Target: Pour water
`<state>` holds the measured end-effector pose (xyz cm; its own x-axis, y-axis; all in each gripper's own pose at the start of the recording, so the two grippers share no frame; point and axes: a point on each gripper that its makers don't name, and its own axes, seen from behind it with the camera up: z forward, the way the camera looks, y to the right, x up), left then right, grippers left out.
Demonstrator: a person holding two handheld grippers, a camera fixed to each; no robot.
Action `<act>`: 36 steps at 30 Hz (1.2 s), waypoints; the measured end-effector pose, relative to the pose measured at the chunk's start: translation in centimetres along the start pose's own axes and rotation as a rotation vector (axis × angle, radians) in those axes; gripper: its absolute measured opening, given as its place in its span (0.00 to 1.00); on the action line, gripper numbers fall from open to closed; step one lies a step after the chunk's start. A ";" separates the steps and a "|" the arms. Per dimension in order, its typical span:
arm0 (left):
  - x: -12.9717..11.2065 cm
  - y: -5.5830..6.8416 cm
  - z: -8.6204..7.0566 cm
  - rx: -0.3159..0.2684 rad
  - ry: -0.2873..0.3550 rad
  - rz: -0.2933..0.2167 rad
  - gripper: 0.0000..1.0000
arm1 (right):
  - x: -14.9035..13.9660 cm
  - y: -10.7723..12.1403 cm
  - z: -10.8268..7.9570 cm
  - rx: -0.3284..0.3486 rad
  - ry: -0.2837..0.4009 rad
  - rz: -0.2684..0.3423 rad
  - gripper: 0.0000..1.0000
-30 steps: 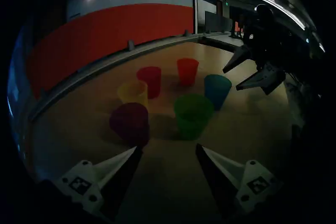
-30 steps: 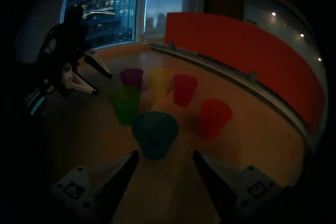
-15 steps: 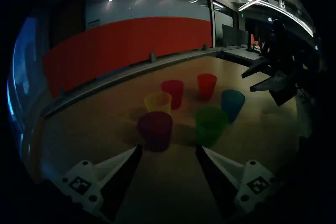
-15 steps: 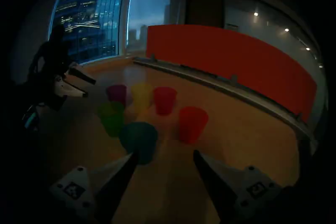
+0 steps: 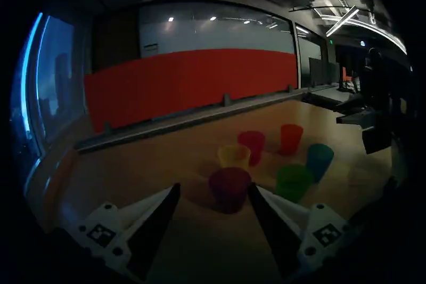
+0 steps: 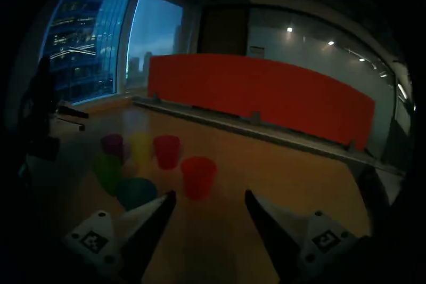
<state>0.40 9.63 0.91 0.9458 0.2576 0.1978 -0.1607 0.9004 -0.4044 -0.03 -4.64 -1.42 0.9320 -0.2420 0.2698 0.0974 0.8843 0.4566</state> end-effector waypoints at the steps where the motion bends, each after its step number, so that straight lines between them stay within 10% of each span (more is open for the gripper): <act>1: 0.2 -0.2 -0.1 0.013 0.014 -0.003 0.94 | 0.3 0.3 0.0 -0.017 0.012 0.007 1.00; 36: 6.5 -3.9 -3.9 0.272 0.325 -0.093 0.94 | 7.2 4.1 -2.8 -0.368 0.347 0.138 1.00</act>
<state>8.24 6.46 0.26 0.9926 0.0860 -0.0863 -0.0975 0.9854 -0.1397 8.05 -1.66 0.00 0.9996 -0.0224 -0.0185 0.0240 0.9955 0.0916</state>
